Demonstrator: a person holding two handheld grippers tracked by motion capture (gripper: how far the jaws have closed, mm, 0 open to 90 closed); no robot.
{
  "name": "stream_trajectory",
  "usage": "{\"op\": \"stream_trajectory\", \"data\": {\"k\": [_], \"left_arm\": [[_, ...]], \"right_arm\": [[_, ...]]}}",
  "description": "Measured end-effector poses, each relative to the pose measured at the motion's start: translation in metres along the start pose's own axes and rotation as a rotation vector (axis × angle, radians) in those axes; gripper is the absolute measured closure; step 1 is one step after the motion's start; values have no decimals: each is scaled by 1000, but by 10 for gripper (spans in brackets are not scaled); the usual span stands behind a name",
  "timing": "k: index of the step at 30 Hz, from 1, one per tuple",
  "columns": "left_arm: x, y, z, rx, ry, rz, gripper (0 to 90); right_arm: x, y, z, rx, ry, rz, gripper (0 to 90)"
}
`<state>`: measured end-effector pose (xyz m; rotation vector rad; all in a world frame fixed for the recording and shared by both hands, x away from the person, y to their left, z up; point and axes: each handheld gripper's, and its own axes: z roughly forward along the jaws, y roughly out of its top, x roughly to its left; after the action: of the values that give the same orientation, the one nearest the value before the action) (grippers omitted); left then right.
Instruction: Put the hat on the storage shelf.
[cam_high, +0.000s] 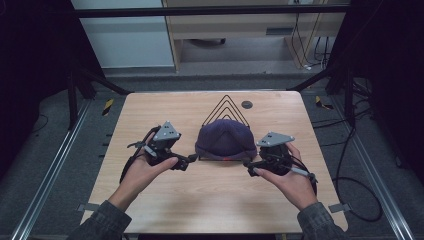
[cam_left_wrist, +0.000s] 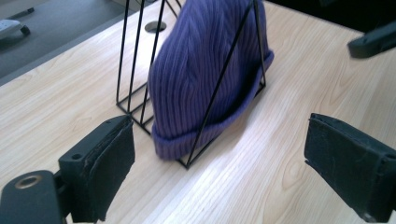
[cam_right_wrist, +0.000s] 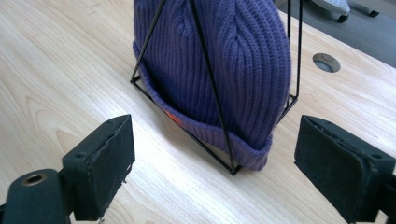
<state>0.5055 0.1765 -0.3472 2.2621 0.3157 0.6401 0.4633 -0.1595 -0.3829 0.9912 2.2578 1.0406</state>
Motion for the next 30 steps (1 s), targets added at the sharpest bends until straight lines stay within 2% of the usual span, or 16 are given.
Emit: {"op": "stream_trajectory", "data": {"k": [7,21,30], "left_arm": [[-6,-17,-2,2,-18,3,60],[-4,-62,-1,40,-31,3,53],[-3,-82,0,60,-35,1,53]], "right_arm": [[4,-6,3,10,18,0,104],[18,-21,18,52,74,-20,83],[28,-31,29,78,108,-31,76]]}}
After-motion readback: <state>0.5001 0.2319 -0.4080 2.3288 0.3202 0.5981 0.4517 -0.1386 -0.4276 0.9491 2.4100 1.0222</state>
